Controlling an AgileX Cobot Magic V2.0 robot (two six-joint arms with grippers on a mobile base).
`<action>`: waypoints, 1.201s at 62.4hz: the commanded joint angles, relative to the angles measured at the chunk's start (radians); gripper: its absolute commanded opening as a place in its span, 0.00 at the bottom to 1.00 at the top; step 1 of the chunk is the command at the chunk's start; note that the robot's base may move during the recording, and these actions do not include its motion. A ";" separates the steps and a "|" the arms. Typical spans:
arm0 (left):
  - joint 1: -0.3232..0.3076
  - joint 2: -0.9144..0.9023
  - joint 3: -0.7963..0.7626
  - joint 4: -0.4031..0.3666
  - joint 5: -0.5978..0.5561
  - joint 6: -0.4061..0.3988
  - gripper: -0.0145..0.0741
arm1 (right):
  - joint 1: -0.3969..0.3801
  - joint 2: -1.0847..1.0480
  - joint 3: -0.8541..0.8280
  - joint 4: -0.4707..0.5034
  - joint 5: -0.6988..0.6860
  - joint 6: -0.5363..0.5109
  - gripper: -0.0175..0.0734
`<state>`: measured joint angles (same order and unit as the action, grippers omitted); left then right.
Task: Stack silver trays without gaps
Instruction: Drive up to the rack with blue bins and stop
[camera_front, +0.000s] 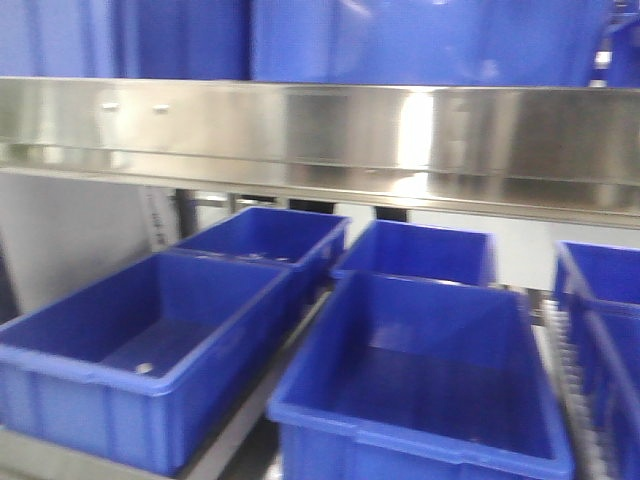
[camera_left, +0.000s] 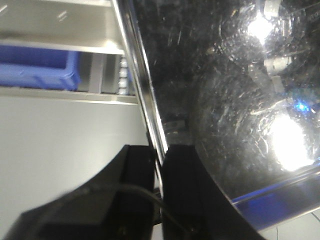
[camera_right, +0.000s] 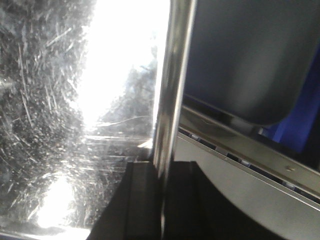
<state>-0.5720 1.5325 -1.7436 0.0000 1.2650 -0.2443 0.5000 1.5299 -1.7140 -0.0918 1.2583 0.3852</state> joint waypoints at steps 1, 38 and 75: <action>-0.015 -0.040 -0.036 -0.101 -0.023 0.033 0.11 | 0.008 -0.036 -0.029 0.046 0.071 -0.017 0.26; -0.015 -0.040 -0.036 -0.110 -0.043 0.033 0.11 | 0.008 -0.036 -0.029 0.046 0.071 -0.017 0.26; -0.015 -0.037 -0.036 -0.286 -0.104 0.033 0.11 | 0.008 -0.036 -0.029 0.046 0.071 -0.017 0.26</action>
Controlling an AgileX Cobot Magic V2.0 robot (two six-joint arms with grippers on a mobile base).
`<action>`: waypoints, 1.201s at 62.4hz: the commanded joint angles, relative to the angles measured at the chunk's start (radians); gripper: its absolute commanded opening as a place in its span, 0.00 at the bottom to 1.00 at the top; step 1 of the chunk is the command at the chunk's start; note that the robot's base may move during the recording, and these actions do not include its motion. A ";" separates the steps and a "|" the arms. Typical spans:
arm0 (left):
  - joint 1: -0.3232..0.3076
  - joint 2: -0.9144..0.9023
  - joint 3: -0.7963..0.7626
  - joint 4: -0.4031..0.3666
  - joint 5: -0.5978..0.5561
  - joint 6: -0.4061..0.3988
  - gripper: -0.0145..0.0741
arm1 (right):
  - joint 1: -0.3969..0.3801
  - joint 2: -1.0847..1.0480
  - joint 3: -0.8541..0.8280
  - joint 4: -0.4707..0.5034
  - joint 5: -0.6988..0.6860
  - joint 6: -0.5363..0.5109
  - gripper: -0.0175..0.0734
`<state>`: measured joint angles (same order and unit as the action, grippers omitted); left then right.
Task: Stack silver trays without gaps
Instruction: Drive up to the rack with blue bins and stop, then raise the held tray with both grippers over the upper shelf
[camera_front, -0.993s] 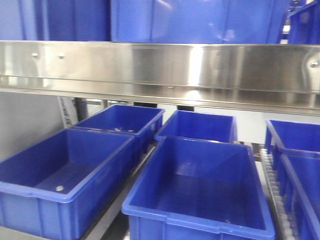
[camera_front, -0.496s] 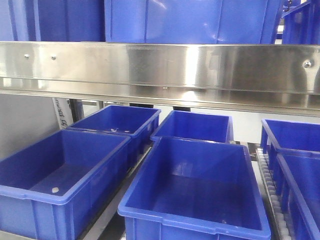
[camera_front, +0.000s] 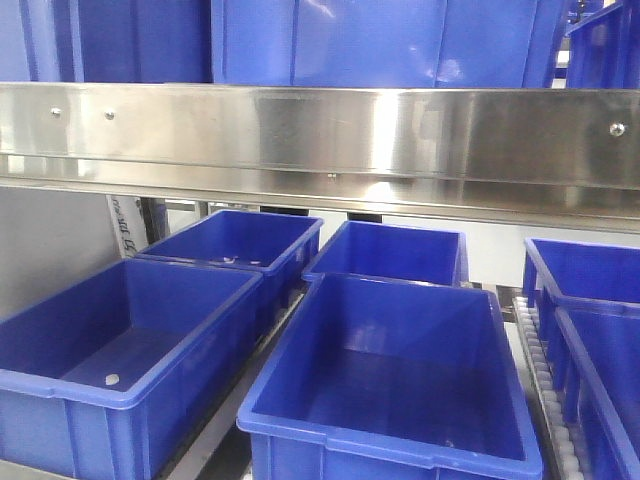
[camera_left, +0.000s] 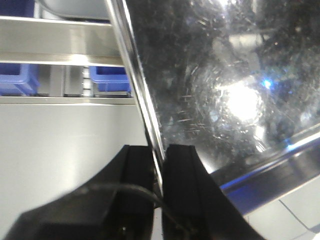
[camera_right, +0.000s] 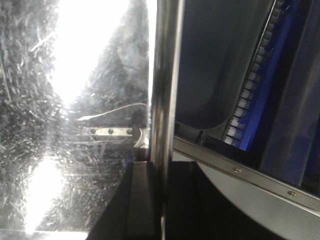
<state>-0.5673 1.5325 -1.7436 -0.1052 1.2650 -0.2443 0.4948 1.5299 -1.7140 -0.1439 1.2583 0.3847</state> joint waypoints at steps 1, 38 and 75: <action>-0.020 -0.037 -0.036 -0.181 -0.104 0.033 0.11 | 0.013 -0.036 -0.029 0.098 0.071 -0.016 0.26; -0.020 -0.029 -0.036 -0.179 -0.116 0.033 0.11 | 0.013 -0.036 -0.029 0.097 0.044 -0.016 0.26; 0.075 0.049 -0.102 -0.052 -0.304 0.078 0.11 | -0.061 -0.033 -0.084 0.098 -0.034 0.047 0.26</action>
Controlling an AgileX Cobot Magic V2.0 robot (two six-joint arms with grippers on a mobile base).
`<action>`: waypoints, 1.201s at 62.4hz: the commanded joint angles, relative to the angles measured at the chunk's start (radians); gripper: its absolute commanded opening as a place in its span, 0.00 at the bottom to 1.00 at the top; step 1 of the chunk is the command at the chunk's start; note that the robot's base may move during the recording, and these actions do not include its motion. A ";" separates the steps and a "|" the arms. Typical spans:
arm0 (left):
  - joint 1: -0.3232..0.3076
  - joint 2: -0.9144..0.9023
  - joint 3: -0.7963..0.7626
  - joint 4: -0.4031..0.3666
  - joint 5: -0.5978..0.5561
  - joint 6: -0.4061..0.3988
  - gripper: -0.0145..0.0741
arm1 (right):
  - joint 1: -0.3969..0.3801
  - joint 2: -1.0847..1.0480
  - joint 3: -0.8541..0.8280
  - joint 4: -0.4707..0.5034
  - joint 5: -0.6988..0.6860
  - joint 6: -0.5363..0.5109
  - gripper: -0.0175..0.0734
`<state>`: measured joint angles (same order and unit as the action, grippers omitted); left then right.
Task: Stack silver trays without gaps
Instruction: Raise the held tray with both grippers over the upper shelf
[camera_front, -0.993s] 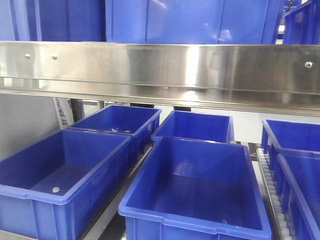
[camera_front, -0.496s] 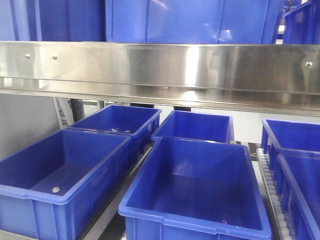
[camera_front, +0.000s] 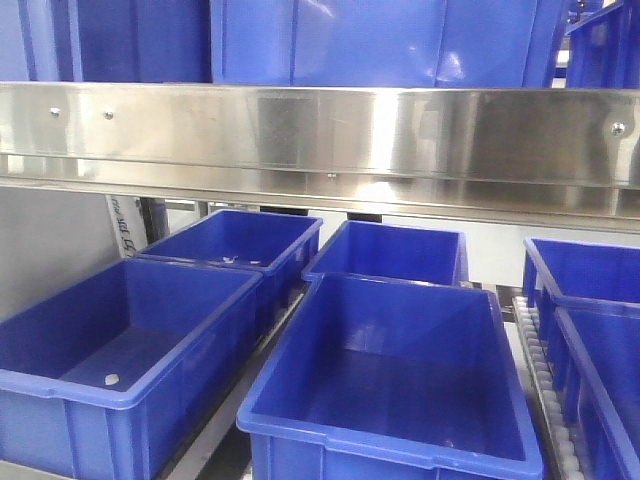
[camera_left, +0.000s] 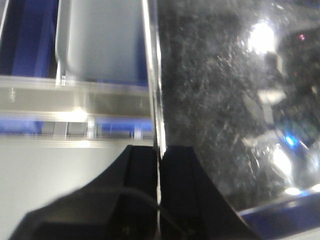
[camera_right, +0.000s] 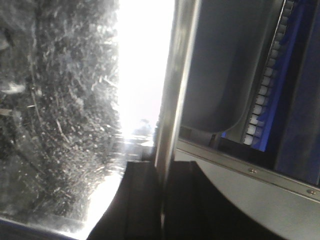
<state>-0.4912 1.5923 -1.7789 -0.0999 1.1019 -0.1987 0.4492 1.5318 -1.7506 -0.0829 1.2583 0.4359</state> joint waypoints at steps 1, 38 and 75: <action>-0.002 0.002 -0.080 -0.049 -0.148 0.039 0.11 | -0.021 -0.035 -0.047 0.038 -0.040 -0.004 0.26; 0.057 0.357 -0.316 0.038 -0.252 0.079 0.11 | -0.136 0.211 -0.047 0.047 -0.228 -0.004 0.26; 0.092 0.361 -0.331 0.044 -0.219 0.103 0.72 | -0.155 0.255 -0.141 0.048 -0.144 -0.005 0.88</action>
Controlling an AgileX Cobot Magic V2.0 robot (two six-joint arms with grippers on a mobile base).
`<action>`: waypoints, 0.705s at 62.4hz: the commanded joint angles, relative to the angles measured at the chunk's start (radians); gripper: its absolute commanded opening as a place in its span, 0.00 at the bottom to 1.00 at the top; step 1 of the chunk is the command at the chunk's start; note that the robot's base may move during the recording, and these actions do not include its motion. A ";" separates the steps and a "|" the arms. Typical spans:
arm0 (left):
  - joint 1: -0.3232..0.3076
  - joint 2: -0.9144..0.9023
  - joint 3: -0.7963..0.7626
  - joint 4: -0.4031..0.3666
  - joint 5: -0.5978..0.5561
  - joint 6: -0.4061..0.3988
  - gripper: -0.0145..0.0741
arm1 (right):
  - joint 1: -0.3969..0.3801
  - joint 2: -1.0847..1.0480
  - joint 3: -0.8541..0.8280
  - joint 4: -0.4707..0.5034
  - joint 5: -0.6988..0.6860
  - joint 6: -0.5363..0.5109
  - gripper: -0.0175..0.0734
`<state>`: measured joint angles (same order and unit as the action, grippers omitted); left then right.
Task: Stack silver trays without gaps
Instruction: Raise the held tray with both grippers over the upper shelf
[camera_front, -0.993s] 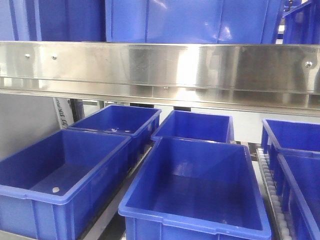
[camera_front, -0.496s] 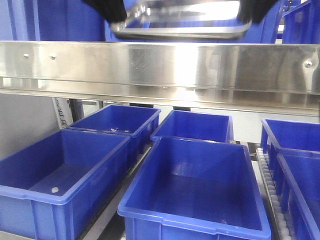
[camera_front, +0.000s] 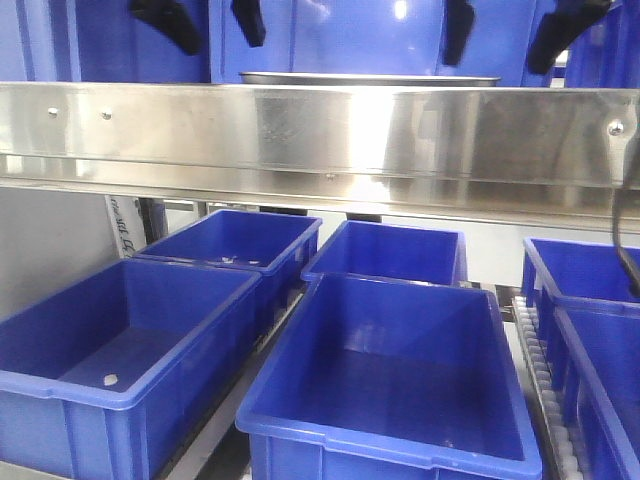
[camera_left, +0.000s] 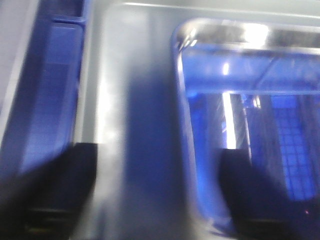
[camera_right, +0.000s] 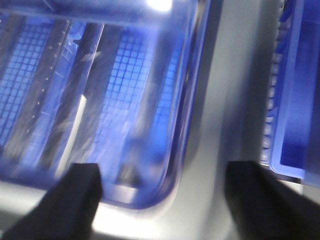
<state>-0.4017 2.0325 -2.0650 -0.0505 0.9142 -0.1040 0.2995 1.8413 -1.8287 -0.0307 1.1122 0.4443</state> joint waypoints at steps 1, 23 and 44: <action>0.003 -0.082 -0.050 -0.006 -0.024 0.009 0.72 | -0.006 -0.056 -0.070 -0.004 0.014 -0.013 0.88; 0.003 -0.299 -0.090 -0.029 0.179 0.048 0.53 | 0.041 -0.266 -0.110 -0.005 0.082 -0.079 0.44; 0.003 -0.591 0.173 -0.020 0.173 0.104 0.12 | 0.050 -0.607 0.201 -0.012 -0.034 -0.183 0.25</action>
<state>-0.3998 1.5476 -1.9590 -0.0651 1.1893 -0.0095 0.3494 1.3346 -1.7049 -0.0307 1.1848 0.3017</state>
